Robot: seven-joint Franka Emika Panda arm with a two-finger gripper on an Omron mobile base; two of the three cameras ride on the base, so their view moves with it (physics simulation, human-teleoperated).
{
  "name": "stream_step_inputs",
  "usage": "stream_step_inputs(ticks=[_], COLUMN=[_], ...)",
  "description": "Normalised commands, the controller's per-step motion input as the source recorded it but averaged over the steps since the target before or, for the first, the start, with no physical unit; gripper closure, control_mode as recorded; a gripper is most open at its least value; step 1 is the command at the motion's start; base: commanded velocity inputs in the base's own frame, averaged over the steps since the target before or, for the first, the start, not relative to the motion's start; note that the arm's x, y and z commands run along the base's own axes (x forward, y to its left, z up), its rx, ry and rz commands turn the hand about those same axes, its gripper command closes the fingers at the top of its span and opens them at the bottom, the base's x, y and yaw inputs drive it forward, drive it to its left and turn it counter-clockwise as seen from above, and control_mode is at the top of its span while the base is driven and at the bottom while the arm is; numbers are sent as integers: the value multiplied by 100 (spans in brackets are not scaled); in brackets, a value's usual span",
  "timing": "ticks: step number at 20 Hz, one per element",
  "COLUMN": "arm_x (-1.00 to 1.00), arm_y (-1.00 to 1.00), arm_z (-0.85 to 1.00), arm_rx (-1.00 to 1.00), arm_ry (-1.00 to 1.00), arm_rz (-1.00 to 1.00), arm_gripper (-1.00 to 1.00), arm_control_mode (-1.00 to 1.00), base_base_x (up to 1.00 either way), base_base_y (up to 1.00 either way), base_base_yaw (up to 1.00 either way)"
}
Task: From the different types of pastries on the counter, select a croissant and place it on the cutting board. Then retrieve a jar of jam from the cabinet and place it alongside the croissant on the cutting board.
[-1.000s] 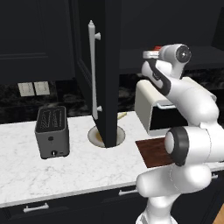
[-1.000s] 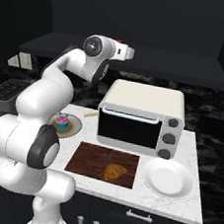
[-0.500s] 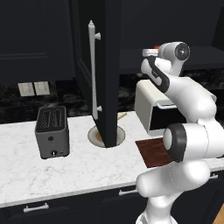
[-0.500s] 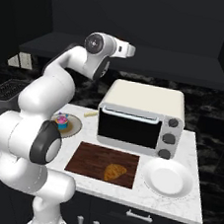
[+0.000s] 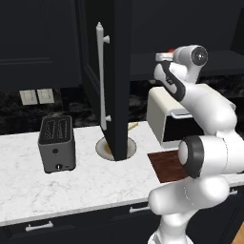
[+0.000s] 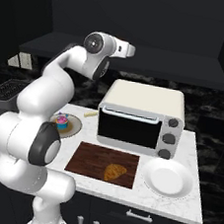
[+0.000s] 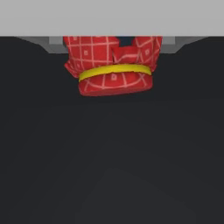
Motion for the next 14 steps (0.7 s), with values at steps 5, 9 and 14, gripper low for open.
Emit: stream_step_inputs(ticks=[5,9,14], arm_x=[-29,-36,-48], arm_y=[-7,-6,-2], arm_z=[46,63,29], arm_rx=[3,3,1], arm_ry=[-1,-8,-7], arm_rz=[-2,-3,0], arm_gripper=[100,100,100], arm_control_mode=[-100,-100,-100], base_base_x=[0,0,0], base_base_y=[0,0,0], base_base_yaw=[0,0,0])
